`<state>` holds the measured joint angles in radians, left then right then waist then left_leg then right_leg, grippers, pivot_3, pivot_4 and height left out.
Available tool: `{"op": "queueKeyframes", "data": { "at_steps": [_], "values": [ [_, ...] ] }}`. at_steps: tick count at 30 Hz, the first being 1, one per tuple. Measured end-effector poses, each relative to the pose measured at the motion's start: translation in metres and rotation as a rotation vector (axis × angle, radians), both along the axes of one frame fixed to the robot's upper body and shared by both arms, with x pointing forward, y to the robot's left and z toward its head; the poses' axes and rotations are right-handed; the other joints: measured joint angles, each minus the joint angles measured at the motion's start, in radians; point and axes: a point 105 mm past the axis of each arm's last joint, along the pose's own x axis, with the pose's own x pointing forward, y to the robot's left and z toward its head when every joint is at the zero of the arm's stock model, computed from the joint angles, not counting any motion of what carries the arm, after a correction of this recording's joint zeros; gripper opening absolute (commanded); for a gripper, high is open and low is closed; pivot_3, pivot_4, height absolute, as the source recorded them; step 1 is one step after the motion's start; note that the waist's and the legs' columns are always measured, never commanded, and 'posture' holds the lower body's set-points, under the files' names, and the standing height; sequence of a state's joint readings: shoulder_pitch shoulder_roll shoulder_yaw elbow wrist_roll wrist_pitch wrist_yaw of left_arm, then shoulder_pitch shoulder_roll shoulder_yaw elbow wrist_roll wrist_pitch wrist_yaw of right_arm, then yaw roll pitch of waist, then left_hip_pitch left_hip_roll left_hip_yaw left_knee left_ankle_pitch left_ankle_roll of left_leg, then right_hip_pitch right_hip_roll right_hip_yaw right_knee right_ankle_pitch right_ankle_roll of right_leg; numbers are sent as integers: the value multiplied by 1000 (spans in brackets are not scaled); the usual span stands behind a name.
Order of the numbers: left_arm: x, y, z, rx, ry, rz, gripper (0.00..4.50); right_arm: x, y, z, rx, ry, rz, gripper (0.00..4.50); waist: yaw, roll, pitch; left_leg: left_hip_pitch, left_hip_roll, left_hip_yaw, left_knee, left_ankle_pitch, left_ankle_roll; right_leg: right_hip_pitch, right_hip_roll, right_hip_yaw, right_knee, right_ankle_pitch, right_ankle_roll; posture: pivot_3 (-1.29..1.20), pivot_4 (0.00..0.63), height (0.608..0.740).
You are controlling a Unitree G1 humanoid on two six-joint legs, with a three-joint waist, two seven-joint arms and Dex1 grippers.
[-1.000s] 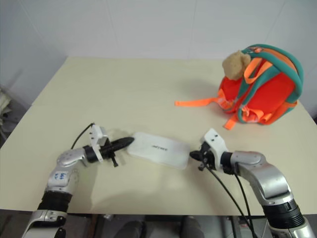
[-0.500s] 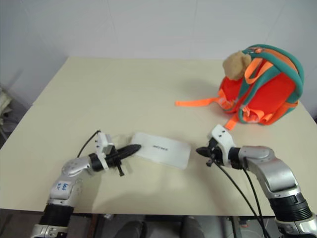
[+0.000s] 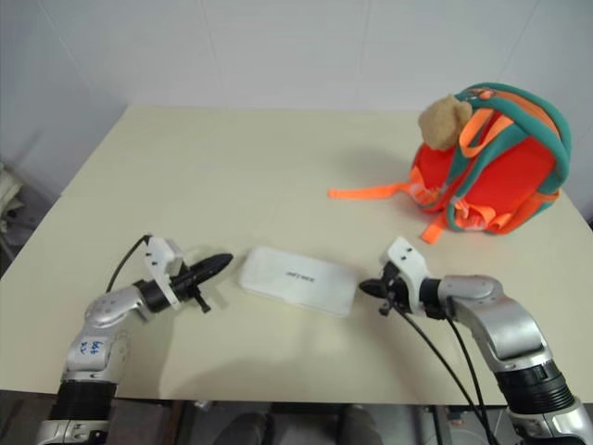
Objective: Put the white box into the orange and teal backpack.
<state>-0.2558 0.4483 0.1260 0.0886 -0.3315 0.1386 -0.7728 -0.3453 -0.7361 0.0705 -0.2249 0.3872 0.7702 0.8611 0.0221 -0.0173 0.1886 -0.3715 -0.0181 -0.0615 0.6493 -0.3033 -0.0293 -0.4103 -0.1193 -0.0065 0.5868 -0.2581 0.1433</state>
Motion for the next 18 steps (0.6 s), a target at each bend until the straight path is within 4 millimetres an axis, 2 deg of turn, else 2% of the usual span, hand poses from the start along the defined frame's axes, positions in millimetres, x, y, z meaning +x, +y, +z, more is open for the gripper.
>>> {"op": "queueKeyframes", "data": {
  "at_steps": [5,13,18],
  "values": [
    [-1,-15,-8,-1,28,-49,0,1,3,0,8,-2,1,120,0,0,0,0,0,0,0,0,0,0,0,0,0,0,0,0,150,740],
    [-4,-23,-12,-16,59,-66,0,3,-2,-3,-1,10,-21,120,0,0,0,0,0,0,0,0,0,0,0,0,0,0,0,0,150,740],
    [-23,-32,-20,-21,108,-97,0,9,-12,-2,-18,6,-35,120,-1,0,0,0,0,1,0,0,0,0,0,1,-1,0,0,0,150,740]
  ]
}}
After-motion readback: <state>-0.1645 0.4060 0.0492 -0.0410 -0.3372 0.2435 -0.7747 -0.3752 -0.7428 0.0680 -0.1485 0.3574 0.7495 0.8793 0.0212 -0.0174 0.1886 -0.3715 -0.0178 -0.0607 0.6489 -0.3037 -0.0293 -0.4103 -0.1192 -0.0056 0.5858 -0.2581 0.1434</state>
